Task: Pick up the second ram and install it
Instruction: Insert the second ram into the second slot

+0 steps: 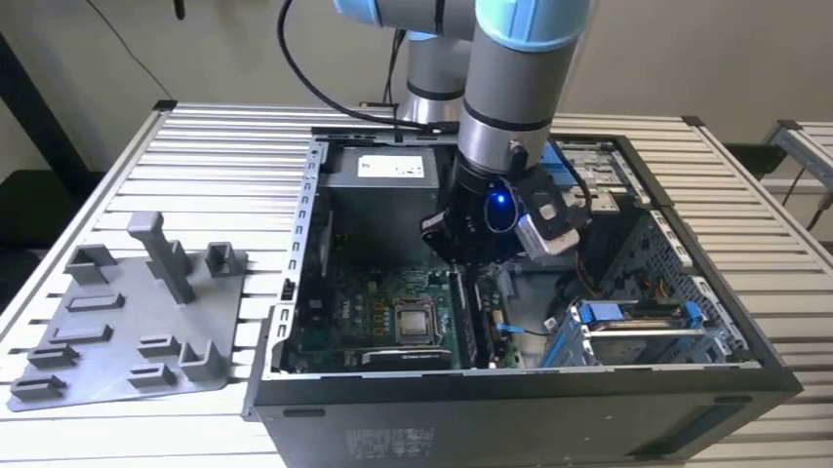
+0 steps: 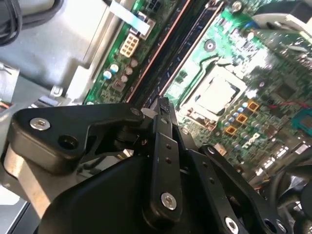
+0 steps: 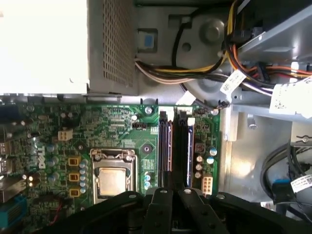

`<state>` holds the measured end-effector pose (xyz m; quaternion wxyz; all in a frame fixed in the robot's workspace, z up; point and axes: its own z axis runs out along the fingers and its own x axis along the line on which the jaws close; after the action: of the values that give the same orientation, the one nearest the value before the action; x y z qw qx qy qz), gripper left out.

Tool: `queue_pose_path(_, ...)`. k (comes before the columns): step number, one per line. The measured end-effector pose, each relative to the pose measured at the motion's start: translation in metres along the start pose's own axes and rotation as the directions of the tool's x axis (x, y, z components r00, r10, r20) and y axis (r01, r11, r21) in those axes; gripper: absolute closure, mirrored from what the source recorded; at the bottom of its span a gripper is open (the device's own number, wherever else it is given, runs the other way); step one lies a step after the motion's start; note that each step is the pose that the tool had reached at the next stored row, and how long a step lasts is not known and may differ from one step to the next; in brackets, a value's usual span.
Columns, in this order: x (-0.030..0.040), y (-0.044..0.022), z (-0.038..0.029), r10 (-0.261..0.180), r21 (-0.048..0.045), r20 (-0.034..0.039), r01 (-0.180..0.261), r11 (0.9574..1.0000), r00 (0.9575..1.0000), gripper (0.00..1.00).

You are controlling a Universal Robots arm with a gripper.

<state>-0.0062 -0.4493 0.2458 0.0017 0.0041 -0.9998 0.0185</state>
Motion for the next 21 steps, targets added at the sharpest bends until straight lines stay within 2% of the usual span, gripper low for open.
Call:
queue_pose_path(3, -0.0001, 0.0000, 0.0002, -0.054, 0.0003, 0.0028, 0.054, 0.9985, 0.9985, 0.89)
queue_pose_path(7, -0.0001, 0.0000, 0.0004, -0.124, -0.0016, 0.0062, 0.124, 0.9923, 0.9923, 0.89)
queue_pose_path(8, -0.0001, 0.0000, 0.0005, -0.131, -0.0132, 0.0083, 0.131, 0.9913, 0.9914, 0.89)
queue_pose_path(11, -0.0001, -0.0007, 0.0005, -0.134, -0.0660, 0.0155, 0.134, 0.9887, 0.9909, 0.89)
queue_pose_path(12, -0.0001, -0.0012, 0.0006, -0.134, -0.0695, 0.0154, 0.134, 0.9885, 0.9909, 0.89)
queue_pose_path(14, -0.0001, -0.0018, 0.0008, -0.142, -0.0692, 0.0157, 0.143, 0.9873, 0.9897, 0.89)
queue_pose_path(19, -0.0001, -0.0023, 0.0019, -0.208, -0.0683, 0.0181, 0.208, 0.9757, 0.9780, 0.89)
queue_pose_path(21, 0.0000, -0.0024, 0.0028, -0.235, -0.0680, 0.0190, 0.235, 0.9695, 0.9719, 0.89)
